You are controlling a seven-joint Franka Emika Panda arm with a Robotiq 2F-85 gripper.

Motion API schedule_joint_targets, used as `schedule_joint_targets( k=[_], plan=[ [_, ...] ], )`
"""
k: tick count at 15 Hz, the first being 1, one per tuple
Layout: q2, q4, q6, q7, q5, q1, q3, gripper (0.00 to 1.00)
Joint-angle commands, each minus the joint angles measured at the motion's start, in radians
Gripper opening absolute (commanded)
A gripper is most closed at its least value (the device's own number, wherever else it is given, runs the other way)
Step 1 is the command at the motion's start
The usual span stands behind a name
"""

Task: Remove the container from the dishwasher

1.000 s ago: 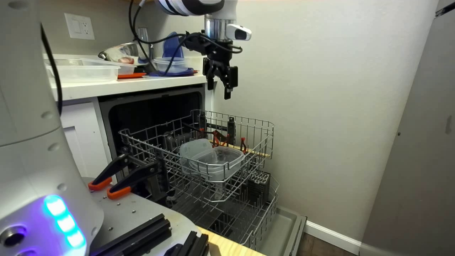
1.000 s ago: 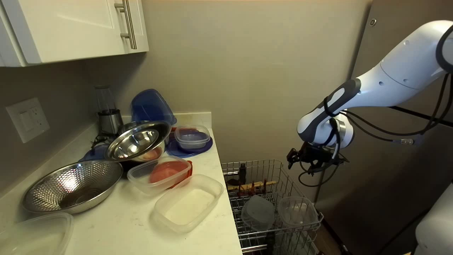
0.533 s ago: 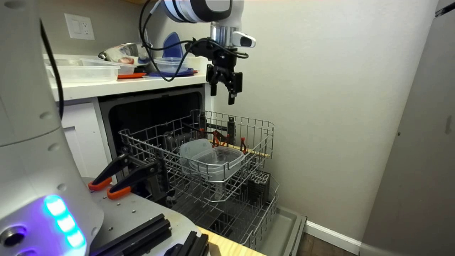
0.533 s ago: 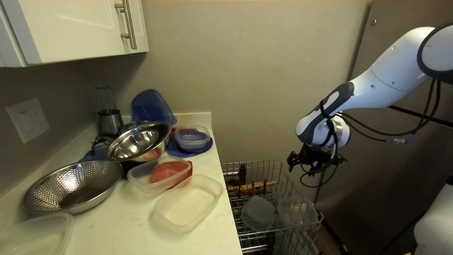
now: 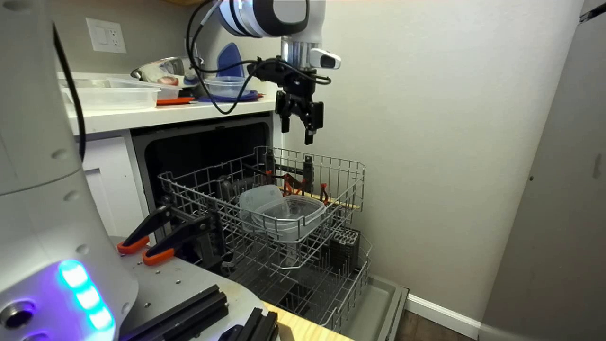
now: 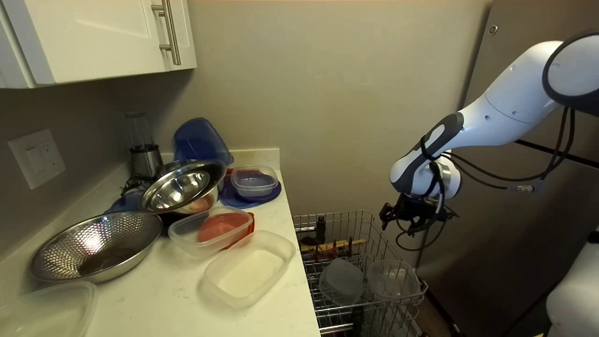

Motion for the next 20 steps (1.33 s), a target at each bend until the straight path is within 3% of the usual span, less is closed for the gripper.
schedule_joint_targets(
  k=[1, 4, 8, 10, 15, 20],
  plan=[
    [0.131, 0.034, 0.085, -0.010, -0.062, -0.030, 0.014, 1.00],
    [0.249, 0.075, 0.139, -0.028, -0.134, -0.049, 0.017, 1.00],
    [0.385, 0.163, 0.091, -0.122, -0.226, -0.090, 0.044, 1.00],
    [0.443, 0.209, 0.073, -0.142, -0.311, -0.071, 0.020, 1.00],
    [0.540, 0.312, 0.024, -0.089, -0.546, 0.059, -0.097, 1.00],
    [0.544, 0.347, 0.002, -0.094, -0.682, 0.146, -0.112, 1.00]
  ],
)
